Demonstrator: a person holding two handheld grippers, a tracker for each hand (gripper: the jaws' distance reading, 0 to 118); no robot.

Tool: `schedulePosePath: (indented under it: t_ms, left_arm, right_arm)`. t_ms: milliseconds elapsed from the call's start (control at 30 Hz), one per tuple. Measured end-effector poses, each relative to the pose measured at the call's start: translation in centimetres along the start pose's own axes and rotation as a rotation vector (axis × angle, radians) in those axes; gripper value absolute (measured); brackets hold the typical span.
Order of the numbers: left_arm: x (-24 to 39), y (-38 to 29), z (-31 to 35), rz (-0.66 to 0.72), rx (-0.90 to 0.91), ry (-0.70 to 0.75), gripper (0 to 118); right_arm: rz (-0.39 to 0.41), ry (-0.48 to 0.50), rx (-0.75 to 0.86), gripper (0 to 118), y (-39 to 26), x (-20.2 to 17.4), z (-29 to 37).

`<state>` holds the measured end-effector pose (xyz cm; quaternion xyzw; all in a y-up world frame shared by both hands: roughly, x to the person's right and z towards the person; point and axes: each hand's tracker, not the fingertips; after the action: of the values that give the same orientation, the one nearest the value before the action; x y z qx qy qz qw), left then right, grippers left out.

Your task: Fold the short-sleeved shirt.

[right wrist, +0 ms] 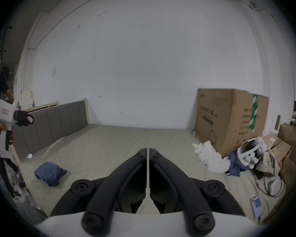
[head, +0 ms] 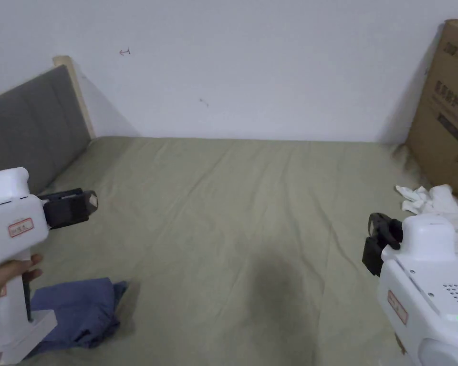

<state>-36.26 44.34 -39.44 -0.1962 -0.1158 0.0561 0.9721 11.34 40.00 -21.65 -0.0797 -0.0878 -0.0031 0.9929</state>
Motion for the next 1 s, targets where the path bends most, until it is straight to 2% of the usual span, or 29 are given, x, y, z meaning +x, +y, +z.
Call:
schedulePosePath:
  t_ms: [200,400,567,633,667,733,767,833,1000]
  left_arm:
    - [6.9,0.3,3.0,-0.030,0.150,-0.046,118]
    - [13.8,-2.5,4.7,-0.084,0.298,0.004,118]
    - [17.2,-5.4,5.2,-0.112,0.392,-0.011,111]
    - [18.4,-6.2,5.6,-0.112,0.400,-0.038,93]
    - [18.8,-6.7,5.6,-0.099,0.419,-0.058,78]
    - [19.5,-7.4,5.6,-0.083,0.421,-0.078,25]
    - [20.0,-7.8,5.6,-0.073,0.416,-0.092,10]
    - [20.4,-8.2,5.2,-0.063,0.370,-0.132,10]
    - [21.5,-8.9,5.2,-0.092,0.380,-0.110,7]
  right_arm:
    - [0.016,-0.043,0.086,4,2.9,1.5,3.2]
    - [0.041,-0.081,0.142,4,3.7,2.8,5.5]
    - [0.045,-0.103,0.153,4,3.4,3.7,6.5]
    - [0.043,-0.114,0.157,4,3.2,4.0,6.8]
    - [0.044,-0.118,0.157,4,3.1,4.1,7.0]
    - [0.044,-0.127,0.158,4,2.9,4.4,7.1]
    - [0.044,-0.132,0.157,4,2.9,4.5,7.2]
    - [0.040,-0.140,0.159,4,2.8,4.8,7.4]
    - [0.036,-0.152,0.155,4,2.5,5.4,7.7]
